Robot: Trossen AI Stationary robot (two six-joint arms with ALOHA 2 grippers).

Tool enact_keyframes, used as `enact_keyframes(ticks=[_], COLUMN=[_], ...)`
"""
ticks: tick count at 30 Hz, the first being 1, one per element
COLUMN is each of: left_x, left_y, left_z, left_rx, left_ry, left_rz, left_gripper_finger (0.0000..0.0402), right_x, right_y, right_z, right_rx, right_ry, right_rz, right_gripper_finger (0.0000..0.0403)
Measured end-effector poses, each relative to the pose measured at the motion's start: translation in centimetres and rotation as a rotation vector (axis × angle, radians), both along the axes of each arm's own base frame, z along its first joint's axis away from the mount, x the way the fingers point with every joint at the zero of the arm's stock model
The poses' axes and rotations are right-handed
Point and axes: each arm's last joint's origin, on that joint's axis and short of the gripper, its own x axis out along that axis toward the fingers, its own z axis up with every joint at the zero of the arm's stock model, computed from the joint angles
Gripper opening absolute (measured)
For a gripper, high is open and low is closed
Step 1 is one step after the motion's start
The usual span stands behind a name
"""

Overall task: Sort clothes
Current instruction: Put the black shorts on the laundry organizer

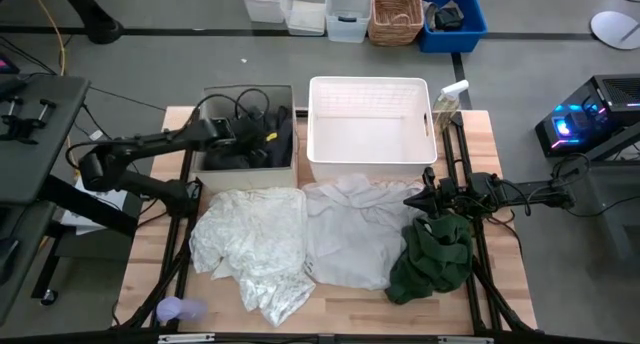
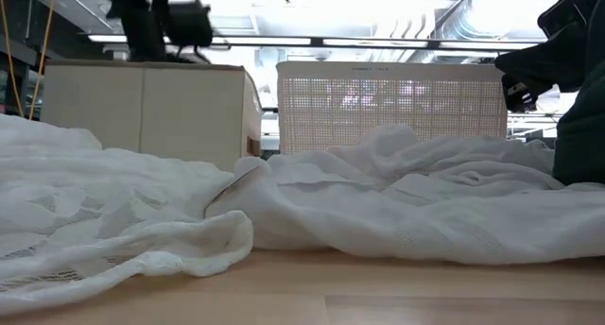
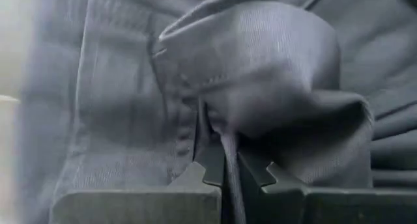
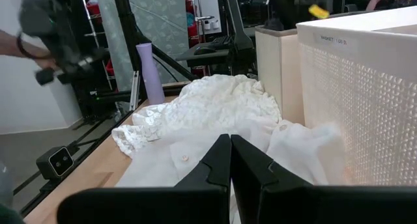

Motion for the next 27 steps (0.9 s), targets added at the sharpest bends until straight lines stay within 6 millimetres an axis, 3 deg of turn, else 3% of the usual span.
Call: enact_keyframes(ticks=[7,13,19,27], left_x=[-1.9,-2.1,-1.2,0.1], left_y=[0.5,0.8,1.4,2.6], left_z=[-4.9,-6.1,-4.3,1.1], left_rx=[-0.103,-0.155,-0.124,-0.067], left_ry=[-0.055,-0.021,-0.045,-0.083], left_rz=[0.118,0.104,0.016,-0.103], left_gripper_finger=[0.0,0.0009,0.0077,0.0191], right_x=[0.0,0.0,0.0,0.0], right_y=[0.0,0.0,0.0,0.0], right_z=[0.0,0.0,0.0,0.0], right_rx=[0.0,0.0,0.0,0.0], right_ry=[0.0,0.0,0.0,0.0], right_rz=[0.0,0.0,0.0,0.0], right_gripper_finger=[0.0,0.0,0.0,0.0])
